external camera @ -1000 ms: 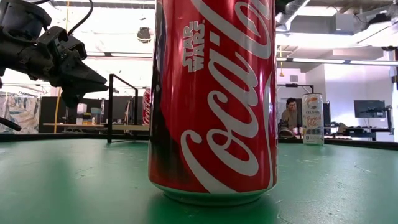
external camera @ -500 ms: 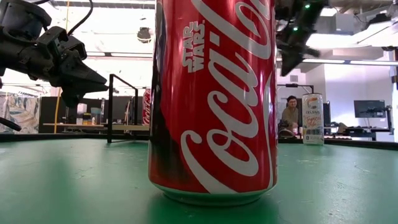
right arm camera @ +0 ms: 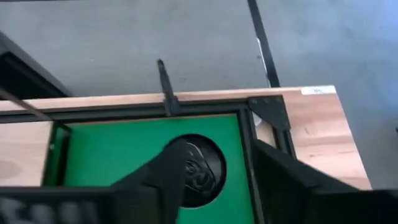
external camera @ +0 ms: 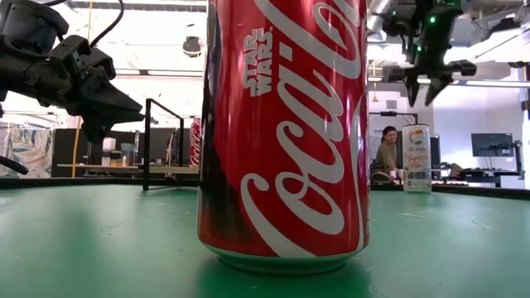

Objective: Place canned beverage on shelf
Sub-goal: Put the top white-yellow soda can on the shelf

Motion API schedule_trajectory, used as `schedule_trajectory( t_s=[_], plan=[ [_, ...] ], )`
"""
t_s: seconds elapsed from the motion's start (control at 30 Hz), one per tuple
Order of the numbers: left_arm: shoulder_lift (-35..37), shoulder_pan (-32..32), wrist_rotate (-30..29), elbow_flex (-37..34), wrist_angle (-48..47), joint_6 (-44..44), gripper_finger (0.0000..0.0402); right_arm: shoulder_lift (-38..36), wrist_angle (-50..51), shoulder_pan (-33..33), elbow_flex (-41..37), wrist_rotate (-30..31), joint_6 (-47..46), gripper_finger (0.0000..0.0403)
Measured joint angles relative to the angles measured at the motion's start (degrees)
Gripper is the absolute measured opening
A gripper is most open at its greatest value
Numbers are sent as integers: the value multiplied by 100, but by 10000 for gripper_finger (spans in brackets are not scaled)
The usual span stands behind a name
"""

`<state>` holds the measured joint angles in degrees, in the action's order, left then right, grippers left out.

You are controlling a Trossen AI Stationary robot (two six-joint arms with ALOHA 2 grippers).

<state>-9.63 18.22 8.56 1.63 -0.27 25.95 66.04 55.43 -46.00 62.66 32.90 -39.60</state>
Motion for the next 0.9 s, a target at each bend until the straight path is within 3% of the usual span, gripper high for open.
schedule_trajectory(
  t_s=[0.2, 0.4, 0.9],
  plan=[
    [0, 1, 0, 0, 0, -2, 88, 125, -100, -113, -230, 100, -223, 317],
    [0, 0, 2, 0, 0, 0, 88, 431, -143, -109, -230, 191, -493, 390],
    [0, 1, 0, 0, 0, 0, 88, 1472, -259, 74, -228, -4, -660, 388]
  ],
)
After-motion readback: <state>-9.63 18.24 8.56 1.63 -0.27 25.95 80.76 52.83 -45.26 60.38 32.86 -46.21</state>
